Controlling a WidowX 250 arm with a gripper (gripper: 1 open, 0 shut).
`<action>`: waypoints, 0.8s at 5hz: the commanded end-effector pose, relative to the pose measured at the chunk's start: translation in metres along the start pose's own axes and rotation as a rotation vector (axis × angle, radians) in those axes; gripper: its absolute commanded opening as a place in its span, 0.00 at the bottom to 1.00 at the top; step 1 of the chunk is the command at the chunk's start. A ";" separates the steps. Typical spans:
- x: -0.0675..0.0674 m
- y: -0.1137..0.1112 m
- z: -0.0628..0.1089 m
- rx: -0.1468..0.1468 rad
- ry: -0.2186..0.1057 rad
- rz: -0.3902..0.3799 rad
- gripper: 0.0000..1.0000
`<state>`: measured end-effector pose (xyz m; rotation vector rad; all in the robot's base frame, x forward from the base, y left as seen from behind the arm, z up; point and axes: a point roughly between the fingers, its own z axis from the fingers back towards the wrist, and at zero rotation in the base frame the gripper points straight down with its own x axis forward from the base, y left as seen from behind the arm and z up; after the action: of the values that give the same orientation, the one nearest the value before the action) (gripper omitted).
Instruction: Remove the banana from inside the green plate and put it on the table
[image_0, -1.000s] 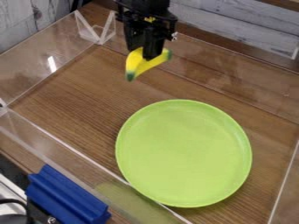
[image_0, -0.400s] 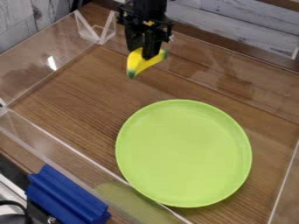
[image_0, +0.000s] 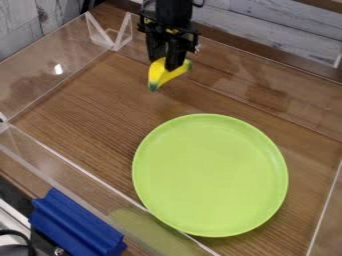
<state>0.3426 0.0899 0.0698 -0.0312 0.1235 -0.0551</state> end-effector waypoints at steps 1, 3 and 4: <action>0.011 0.009 0.018 0.034 -0.071 0.013 0.00; 0.017 0.014 0.014 0.050 -0.073 0.018 0.00; 0.019 0.015 0.012 0.058 -0.072 0.020 0.00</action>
<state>0.3548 0.0985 0.0566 0.0007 0.1212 -0.0441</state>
